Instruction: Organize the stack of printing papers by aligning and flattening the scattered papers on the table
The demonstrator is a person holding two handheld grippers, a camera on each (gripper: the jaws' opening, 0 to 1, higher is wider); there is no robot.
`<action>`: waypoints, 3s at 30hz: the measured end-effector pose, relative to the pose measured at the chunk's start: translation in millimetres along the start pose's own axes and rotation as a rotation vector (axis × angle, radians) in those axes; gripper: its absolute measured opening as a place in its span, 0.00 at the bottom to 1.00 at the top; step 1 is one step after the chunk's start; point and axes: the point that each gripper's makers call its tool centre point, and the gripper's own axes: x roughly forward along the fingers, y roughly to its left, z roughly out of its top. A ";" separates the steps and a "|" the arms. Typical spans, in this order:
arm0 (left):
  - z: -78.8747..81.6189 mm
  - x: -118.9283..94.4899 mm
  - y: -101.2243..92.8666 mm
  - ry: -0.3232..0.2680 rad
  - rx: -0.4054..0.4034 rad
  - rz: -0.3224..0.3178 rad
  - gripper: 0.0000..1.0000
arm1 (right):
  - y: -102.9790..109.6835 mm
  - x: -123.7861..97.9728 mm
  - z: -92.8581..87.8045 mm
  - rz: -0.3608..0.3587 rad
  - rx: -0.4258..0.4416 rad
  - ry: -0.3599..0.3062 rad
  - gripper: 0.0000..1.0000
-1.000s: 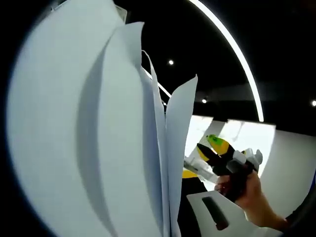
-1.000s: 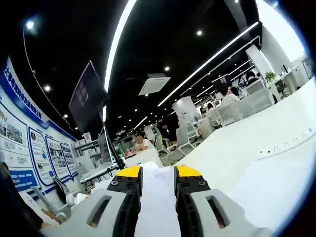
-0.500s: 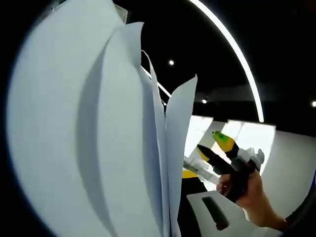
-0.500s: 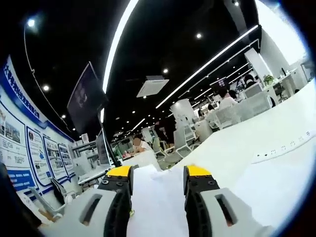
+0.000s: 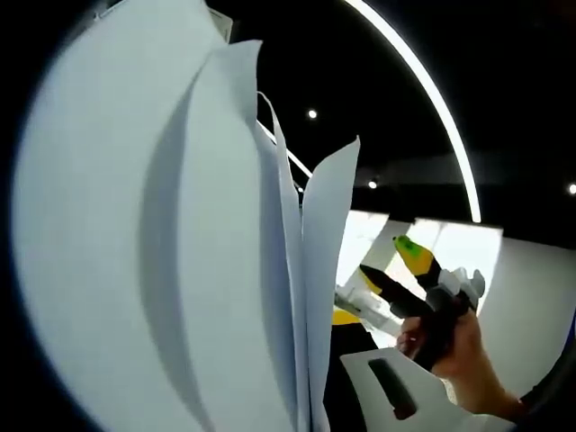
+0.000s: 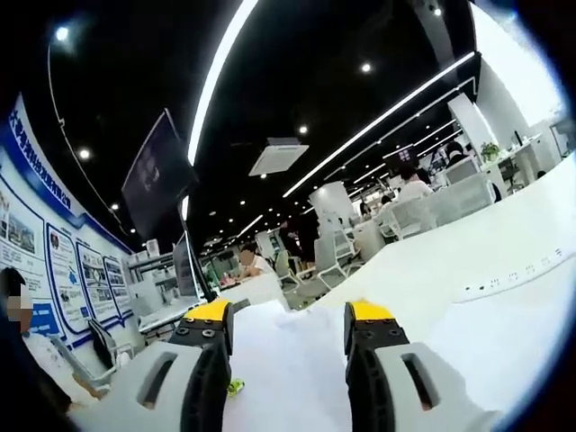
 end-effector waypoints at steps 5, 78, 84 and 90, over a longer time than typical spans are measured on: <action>-0.1 0.1 0.0 0.000 -0.002 -0.001 0.06 | -0.2 -1.3 0.0 -0.002 0.002 0.001 0.47; -0.2 -1.6 -10.8 0.001 -0.004 -0.002 0.06 | -1.5 -51.9 5.7 -0.063 -0.011 -0.002 0.53; -0.4 -1.9 -12.3 0.000 -0.007 -0.003 0.06 | 1.7 -54.1 7.2 -0.059 -0.014 -0.001 0.53; 0.3 -2.2 -12.6 -0.003 -0.016 -0.004 0.06 | 2.0 -58.2 7.7 -0.057 -0.010 -0.004 0.53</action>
